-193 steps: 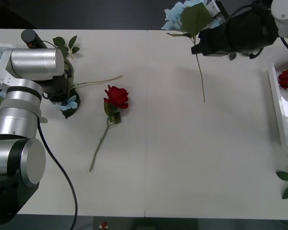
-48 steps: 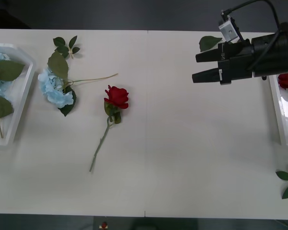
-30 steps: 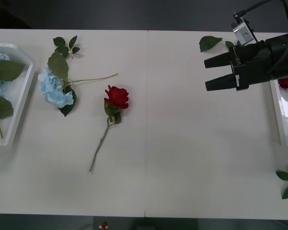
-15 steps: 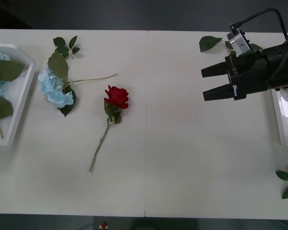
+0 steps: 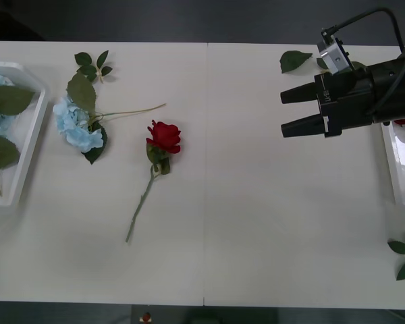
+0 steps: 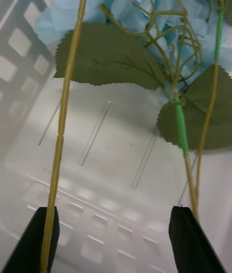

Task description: Put the red flowers into the right box and the blue flowers into the left box

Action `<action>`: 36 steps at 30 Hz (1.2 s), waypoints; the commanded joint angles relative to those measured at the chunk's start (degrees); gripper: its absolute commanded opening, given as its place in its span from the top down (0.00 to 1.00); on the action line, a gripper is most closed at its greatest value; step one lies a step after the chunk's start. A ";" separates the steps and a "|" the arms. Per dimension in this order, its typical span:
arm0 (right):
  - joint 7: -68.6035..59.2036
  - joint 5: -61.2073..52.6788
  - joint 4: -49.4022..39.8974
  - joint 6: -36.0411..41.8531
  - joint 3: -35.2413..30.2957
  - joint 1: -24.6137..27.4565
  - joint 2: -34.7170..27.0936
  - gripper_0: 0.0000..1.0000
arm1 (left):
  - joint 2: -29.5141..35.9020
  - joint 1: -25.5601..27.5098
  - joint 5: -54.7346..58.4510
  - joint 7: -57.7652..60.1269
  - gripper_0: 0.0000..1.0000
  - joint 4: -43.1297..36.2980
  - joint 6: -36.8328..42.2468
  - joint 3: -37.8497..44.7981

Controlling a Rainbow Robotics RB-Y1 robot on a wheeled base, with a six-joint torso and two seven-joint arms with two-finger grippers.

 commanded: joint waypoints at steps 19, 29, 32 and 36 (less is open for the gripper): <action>-0.66 0.03 -1.48 -1.94 -0.71 -1.00 -0.97 0.04 | 1.79 -7.55 -9.67 37.60 0.22 -31.91 32.16 -10.80; -0.66 0.03 -1.92 -3.00 0.96 -1.00 -0.88 0.04 | -7.70 -19.33 -23.82 66.26 0.21 -22.95 29.26 -25.22; -0.66 0.03 -2.19 -3.00 0.96 -1.00 -0.97 0.04 | -11.83 -22.32 -28.66 73.64 0.22 -20.31 29.08 -26.98; -0.66 0.03 -2.19 -3.00 0.96 -1.00 -0.97 0.04 | -15.61 -25.30 -35.07 84.63 0.22 -16.53 26.71 -29.70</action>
